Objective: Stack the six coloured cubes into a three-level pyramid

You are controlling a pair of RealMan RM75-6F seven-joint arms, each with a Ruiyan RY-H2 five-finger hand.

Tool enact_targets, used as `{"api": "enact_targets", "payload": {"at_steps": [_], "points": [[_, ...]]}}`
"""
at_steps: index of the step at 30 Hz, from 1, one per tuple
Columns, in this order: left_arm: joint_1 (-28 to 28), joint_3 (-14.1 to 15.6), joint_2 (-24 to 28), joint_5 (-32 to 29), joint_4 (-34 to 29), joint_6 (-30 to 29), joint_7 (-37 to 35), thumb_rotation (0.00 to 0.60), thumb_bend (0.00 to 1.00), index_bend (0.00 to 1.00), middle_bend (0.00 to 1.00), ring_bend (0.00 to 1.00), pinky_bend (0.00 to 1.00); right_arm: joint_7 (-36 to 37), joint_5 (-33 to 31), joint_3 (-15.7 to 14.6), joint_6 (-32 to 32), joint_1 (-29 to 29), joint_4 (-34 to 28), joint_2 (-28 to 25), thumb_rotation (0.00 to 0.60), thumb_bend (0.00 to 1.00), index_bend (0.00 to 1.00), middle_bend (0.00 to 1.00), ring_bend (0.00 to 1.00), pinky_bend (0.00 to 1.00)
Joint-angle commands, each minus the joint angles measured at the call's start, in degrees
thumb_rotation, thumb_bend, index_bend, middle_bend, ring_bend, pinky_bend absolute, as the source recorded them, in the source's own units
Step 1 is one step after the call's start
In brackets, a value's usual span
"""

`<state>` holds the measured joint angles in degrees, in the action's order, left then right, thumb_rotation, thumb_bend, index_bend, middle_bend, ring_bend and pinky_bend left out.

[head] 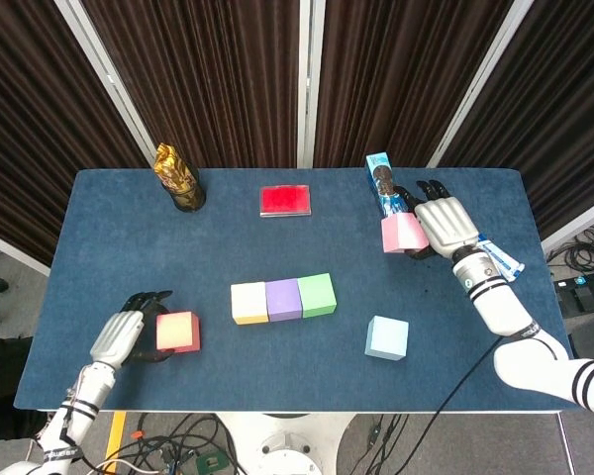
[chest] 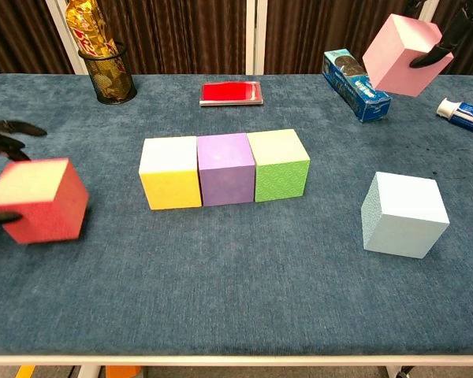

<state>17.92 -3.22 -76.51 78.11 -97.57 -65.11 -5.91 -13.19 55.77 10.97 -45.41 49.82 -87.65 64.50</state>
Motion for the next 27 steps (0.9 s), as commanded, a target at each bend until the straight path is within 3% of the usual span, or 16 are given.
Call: {"api": "enact_targets", "payload": {"at_steps": [1,5,13,27], "points": [[0.03,-1.64,2.34,0.06,-2.74,-1.36,-2.27,0.6,0.23,0.12,0.51,0.09,0.04,0.13,-0.02,0.11,-0.04,-0.12,-0.04,-0.18,0.6,0.15,0.0,0.53,0.05,0.0],[0.68,-3.61,4.47,-0.9,-5.65,-1.85,-2.97,0.6,0.23,0.12,0.52,0.1,0.04,-0.02,-0.33,0.3,-0.32,-0.22,-0.27,-0.38,0.6,0.15,0.0,0.53,0.05,0.0],[4.42,-7.92,3.79,-5.06,-9.74,-0.54,1.05,0.6,0.23,0.13,0.54,0.12,0.04,-0.26,-1.27,0.1,-0.04,-0.57,-0.37,-0.92,0.6,0.15,0.0,0.53,0.05,0.0],[13.41,-13.61,-2.24,-19.28,-12.06,1.95,14.14,0.6,0.23,0.13,0.59,0.16,0.04,1.24,-1.65,0.12,0.1,-2.09,0.04,-2.97,0.6,0.15,0.0,0.54,0.05,0.0]]}}
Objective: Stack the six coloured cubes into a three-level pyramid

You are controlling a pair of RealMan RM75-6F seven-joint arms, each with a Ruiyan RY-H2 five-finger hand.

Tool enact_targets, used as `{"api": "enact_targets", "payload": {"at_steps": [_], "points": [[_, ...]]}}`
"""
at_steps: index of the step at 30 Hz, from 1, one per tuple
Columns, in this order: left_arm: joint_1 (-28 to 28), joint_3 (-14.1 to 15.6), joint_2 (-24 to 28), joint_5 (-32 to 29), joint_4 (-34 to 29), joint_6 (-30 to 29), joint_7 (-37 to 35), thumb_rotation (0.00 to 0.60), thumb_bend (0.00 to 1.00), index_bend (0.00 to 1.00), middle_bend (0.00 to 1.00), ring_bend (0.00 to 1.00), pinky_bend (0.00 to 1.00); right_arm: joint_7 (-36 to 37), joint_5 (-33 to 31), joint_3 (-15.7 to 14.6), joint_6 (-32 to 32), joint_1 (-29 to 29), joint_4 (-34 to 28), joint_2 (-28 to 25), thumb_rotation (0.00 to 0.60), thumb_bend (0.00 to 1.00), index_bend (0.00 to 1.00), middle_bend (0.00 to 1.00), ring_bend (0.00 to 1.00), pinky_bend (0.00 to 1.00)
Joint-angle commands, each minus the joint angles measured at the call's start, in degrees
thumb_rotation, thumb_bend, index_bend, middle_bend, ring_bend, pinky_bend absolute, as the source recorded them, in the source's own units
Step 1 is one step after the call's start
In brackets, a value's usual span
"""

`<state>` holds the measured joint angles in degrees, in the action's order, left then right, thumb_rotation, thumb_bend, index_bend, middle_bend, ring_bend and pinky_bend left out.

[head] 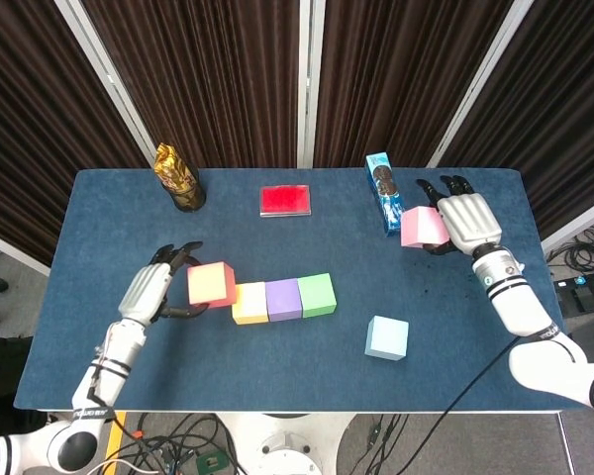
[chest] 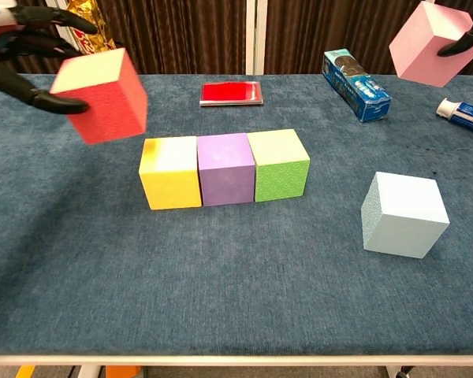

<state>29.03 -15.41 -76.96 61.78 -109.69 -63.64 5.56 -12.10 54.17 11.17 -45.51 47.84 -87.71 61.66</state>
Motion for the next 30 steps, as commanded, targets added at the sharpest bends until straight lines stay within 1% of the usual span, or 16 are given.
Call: {"api": "enact_targets", "payload": {"at_steps": [1,6,11,16,22,30], "points": [[2.94,-1.65,-2.25,-3.96,0.36,0.75,3.38,0.6,0.23,0.13,0.6,0.16,0.04,0.27,0.0,-0.12,0.27,-0.21,0.15,-0.2,0.6,0.15,0.0,0.54,0.05,0.0],[6.08,-3.05,-4.73,-10.43,1.18,1.69,6.05,0.6,0.24,0.12,0.61,0.17,0.04,1.12,0.57,-0.37,0.55,-0.8,0.66,-0.34,0.6,0.15,0.0,0.54,0.05,0.0],[7.51,-3.1,-6.5,-13.53,0.52,-0.42,8.82,0.6,0.24,0.12,0.61,0.17,0.04,2.24,1.29,-0.41,0.93,-1.24,1.59,-0.26,0.6,0.15,0.0,0.54,0.05,0.0],[8.29,-2.4,-7.34,-13.79,0.31,-1.21,10.04,0.6,0.24,0.12,0.62,0.18,0.04,3.4,2.22,-0.38,1.06,-1.7,2.23,-0.1,0.6,0.15,0.0,0.54,0.05,0.0],[9.07,-1.01,-8.03,-12.12,0.69,-0.36,9.94,0.6,0.24,0.12,0.62,0.18,0.04,4.48,3.11,-0.51,1.19,-2.38,2.86,-0.21,0.6,0.15,0.0,0.54,0.05,0.0],[10.41,-1.0,-9.76,-12.61,2.45,-0.11,9.91,0.6,0.24,0.12,0.62,0.18,0.04,5.6,3.69,-0.64,1.71,-3.03,3.57,-0.23,0.6,0.15,0.0,0.54,0.05,0.0]]}}
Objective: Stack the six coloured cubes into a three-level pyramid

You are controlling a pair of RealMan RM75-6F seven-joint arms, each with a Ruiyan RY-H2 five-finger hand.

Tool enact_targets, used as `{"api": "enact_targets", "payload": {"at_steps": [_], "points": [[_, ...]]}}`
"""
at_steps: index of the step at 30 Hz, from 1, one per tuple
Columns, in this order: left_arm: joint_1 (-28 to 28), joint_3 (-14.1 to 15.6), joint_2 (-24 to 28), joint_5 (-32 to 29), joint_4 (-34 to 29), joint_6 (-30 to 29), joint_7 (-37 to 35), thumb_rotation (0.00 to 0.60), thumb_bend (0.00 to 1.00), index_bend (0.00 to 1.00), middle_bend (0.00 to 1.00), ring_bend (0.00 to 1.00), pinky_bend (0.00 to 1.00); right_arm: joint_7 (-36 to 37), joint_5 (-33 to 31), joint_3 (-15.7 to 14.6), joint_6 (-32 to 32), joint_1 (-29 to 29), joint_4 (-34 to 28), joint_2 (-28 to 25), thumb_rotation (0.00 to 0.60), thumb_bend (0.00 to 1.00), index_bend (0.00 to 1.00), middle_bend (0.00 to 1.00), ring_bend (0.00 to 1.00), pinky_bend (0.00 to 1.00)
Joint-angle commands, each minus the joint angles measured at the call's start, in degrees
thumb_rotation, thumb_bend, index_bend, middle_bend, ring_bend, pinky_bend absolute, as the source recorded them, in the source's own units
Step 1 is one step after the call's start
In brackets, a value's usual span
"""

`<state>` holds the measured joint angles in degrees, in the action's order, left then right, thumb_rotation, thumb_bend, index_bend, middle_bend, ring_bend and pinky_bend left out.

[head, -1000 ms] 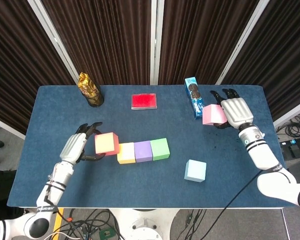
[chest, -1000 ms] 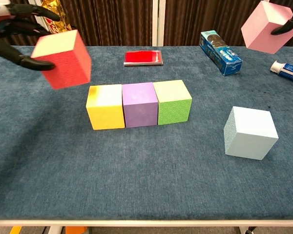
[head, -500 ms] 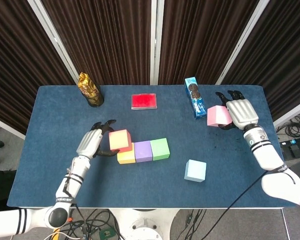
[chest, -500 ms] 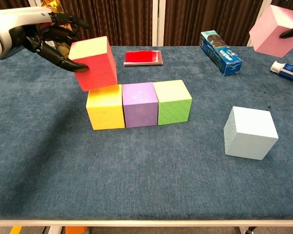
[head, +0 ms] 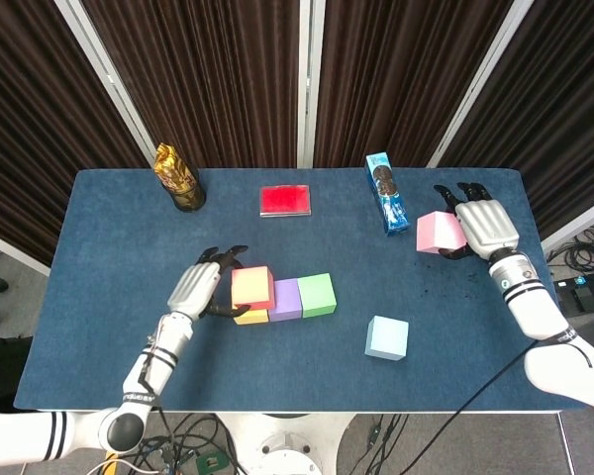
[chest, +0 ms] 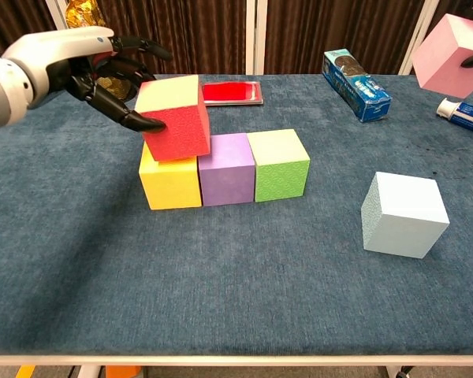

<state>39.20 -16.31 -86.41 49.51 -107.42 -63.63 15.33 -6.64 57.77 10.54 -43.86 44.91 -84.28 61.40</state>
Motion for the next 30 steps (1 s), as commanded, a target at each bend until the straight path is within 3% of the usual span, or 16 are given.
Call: {"api": "enact_targets", "payload": {"at_steps": [1,30], "points": [[0.39,-0.18,-0.55,-0.62,0.26,-0.21,0.22,0.6,0.24,0.12,0.62,0.18,0.04,0.27,0.15,-0.01,0.1,-0.15,0.23,0.06,0.6,0.15,0.0,0.54,0.05,0.0],[2.67,0.55,-1.41,-3.25,0.33,-0.61,2.36,0.6,0.24,0.12,0.62,0.18,0.04,2.59,1.65,0.16,1.39,-1.1,2.01,0.65,0.6,0.15,0.0,0.54,0.05,0.0]]}}
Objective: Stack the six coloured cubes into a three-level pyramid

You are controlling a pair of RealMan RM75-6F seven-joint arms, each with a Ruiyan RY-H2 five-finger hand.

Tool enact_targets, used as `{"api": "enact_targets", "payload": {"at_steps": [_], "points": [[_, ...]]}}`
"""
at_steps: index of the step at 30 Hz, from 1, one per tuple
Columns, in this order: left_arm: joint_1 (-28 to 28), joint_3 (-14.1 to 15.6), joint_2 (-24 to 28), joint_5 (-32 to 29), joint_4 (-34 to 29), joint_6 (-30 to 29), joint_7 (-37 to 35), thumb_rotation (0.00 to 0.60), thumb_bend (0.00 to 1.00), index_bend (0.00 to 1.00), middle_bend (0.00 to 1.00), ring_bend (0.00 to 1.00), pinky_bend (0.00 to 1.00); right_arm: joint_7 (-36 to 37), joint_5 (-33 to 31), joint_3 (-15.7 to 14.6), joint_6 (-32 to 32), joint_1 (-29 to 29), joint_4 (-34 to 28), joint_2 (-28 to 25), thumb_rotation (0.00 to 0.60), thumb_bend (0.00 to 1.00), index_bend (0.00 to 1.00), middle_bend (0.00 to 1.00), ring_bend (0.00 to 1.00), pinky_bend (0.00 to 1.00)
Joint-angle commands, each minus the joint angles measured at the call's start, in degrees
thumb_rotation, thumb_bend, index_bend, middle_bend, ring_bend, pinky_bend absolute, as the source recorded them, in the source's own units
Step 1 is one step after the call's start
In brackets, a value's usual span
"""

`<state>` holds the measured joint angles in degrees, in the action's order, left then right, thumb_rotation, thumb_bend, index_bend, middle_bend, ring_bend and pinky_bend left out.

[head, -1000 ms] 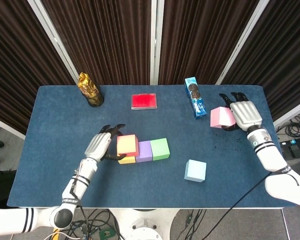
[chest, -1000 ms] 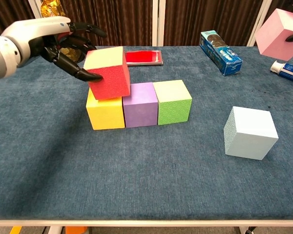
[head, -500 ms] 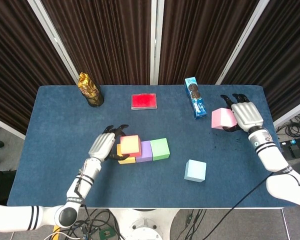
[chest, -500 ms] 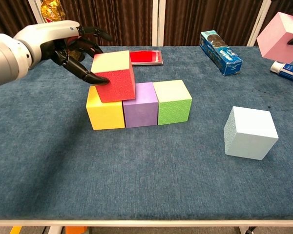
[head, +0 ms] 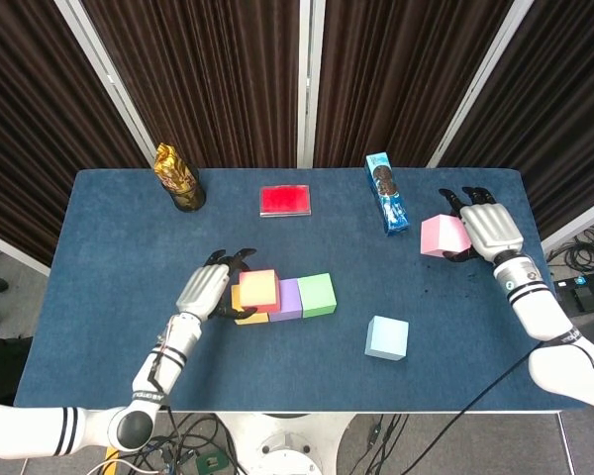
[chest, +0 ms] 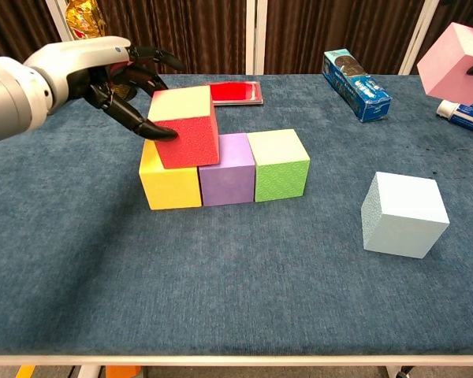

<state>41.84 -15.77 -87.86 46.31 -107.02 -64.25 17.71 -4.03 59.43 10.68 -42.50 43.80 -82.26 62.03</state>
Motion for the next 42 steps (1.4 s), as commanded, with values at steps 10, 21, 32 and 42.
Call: {"api": "enact_targets", "payload": {"at_steps": [10,21,32,42], "points": [[0.43,0.12,0.37,-1.05,-0.08,0.21,0.09,0.6,0.24,0.12,0.62,0.18,0.04,-0.26,-0.04,-0.04,0.61,0.21,0.32,0.49,0.6,0.15,0.0,0.54,0.05,0.0],[0.67,0.71,-0.49,-1.19,0.48,0.12,0.02,0.6,0.24,0.12,0.59,0.18,0.04,-0.07,0.03,0.0,0.67,0.03,0.43,0.46,0.6,0.15,0.0,0.54,0.05,0.0],[1.02,0.93,-0.84,-1.63,1.33,0.82,-0.21,0.6,0.25,0.11,0.52,0.18,0.04,0.3,0.26,-0.1,0.85,-0.21,0.74,0.51,0.6,0.15,0.0,0.54,0.05,0.0],[1.07,1.55,-0.27,-0.92,1.2,2.1,-0.93,0.6,0.24,0.11,0.34,0.18,0.04,0.5,0.57,-0.17,1.15,-0.24,0.94,0.62,0.6,0.15,0.0,0.54,0.05,0.0]]}}
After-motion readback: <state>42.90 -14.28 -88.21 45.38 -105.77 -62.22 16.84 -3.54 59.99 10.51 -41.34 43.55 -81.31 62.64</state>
